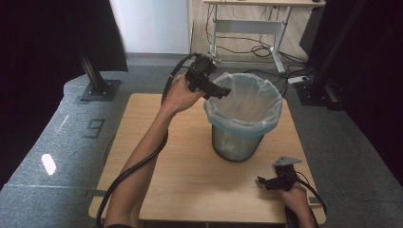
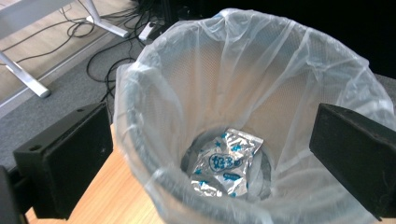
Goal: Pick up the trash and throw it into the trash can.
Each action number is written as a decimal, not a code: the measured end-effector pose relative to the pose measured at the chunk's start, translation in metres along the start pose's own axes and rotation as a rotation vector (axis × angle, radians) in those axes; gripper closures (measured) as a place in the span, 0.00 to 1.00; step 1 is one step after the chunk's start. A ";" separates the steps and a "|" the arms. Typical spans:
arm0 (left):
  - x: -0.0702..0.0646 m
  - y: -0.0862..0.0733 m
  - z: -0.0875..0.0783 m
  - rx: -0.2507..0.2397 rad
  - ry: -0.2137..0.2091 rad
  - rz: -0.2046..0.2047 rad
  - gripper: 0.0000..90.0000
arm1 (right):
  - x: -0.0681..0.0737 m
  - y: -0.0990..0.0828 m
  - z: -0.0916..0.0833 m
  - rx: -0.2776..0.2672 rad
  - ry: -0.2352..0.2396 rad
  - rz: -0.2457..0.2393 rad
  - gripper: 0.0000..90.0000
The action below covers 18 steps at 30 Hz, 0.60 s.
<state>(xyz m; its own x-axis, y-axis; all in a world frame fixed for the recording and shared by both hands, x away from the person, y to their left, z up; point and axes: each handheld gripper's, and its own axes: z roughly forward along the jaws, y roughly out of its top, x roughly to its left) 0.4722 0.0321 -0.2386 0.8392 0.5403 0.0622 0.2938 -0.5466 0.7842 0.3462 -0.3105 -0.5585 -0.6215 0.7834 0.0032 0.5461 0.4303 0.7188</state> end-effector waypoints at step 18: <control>0.008 -0.057 -0.031 -0.064 -0.020 -0.017 0.00 | 0.000 0.000 0.000 0.000 0.000 -0.001 0.00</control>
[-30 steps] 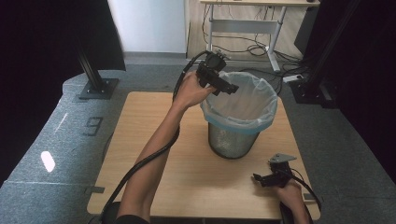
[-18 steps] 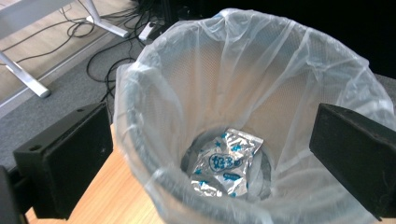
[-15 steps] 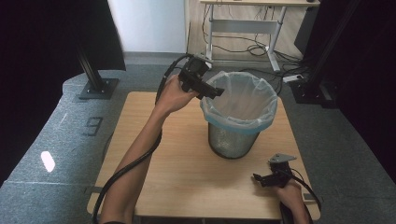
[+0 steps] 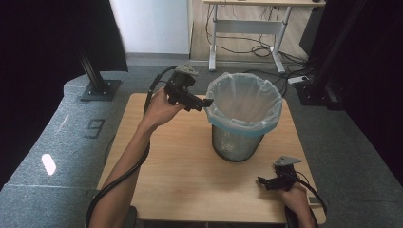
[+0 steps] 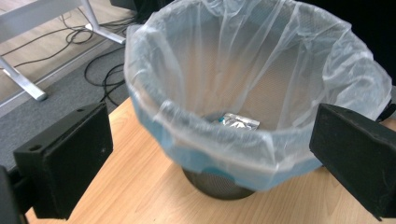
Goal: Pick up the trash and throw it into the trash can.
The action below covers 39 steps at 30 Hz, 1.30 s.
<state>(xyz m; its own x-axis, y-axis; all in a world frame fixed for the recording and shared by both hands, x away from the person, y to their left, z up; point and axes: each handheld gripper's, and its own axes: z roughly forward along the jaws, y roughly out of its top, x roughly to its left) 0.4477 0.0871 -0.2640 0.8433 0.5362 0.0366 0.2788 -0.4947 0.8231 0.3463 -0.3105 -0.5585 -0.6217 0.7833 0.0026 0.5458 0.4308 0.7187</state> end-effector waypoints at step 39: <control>0.001 -0.139 -0.004 -0.028 0.050 -0.091 0.00 | 0.000 0.000 0.000 0.000 0.001 0.001 0.00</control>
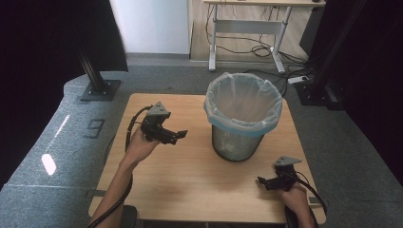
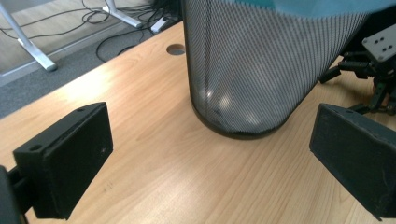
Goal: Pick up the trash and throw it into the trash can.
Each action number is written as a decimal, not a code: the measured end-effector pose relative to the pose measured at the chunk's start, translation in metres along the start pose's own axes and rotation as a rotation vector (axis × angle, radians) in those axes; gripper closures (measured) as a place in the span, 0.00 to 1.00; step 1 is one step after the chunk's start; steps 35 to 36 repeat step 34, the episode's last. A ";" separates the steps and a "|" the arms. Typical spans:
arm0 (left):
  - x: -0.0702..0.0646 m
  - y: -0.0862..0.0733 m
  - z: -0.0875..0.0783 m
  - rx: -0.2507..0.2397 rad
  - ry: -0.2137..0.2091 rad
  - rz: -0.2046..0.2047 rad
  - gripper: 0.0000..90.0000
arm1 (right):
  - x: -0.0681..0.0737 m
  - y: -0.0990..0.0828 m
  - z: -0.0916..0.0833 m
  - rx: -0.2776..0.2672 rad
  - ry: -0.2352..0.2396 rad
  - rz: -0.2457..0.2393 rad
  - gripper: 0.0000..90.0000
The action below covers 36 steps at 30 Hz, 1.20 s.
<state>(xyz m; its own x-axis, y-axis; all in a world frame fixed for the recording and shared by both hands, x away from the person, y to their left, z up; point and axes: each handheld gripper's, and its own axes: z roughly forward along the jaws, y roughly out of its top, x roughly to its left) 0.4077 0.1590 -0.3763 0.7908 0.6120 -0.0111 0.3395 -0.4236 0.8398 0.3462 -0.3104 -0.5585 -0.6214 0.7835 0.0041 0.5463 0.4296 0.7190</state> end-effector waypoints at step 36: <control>-0.006 -0.144 0.075 0.169 0.028 -0.095 0.00 | 0.000 0.000 0.000 -0.003 -0.002 0.001 0.00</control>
